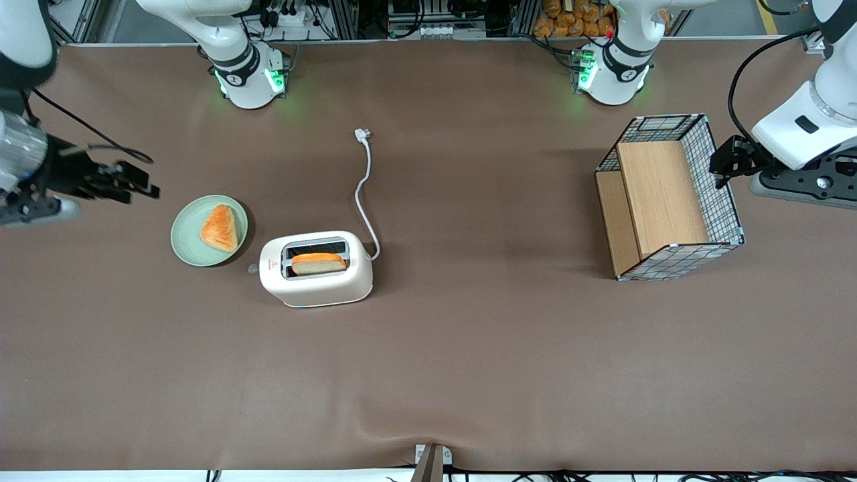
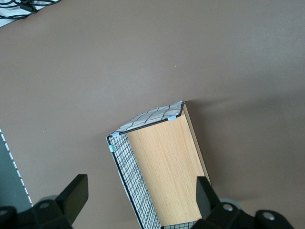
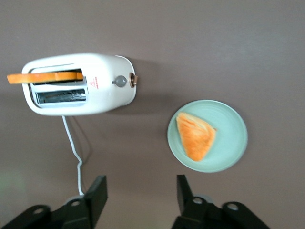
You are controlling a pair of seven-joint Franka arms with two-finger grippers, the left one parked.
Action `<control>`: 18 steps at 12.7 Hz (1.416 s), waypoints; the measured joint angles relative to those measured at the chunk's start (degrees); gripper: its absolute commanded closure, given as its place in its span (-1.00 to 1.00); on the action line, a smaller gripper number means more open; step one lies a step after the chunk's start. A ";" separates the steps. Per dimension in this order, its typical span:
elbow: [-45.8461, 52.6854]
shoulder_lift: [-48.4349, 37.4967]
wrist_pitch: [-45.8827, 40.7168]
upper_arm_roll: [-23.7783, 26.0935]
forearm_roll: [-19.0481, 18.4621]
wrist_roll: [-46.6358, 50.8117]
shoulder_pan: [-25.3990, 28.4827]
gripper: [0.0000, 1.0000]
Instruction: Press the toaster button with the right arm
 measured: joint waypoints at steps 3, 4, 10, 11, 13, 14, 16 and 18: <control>1.42 -2.36 -1.44 0.56 -4.54 0.00 0.00 -0.64; 1.92 -2.96 -1.94 1.01 -5.66 0.02 0.00 -0.71; 4.00 -4.14 -5.11 2.26 -8.77 0.04 0.00 -1.00; 4.69 -4.19 -5.96 2.32 -9.15 0.04 0.00 -1.00; 5.23 -4.29 -6.79 2.31 -10.22 0.04 -0.01 -1.00; 5.24 -4.28 -6.95 2.31 -10.41 0.04 -0.02 -1.00; 5.24 -4.28 -7.45 2.34 -10.47 0.05 -0.17 -1.00; 5.32 -4.28 -8.67 2.55 -10.48 0.08 -0.61 -1.00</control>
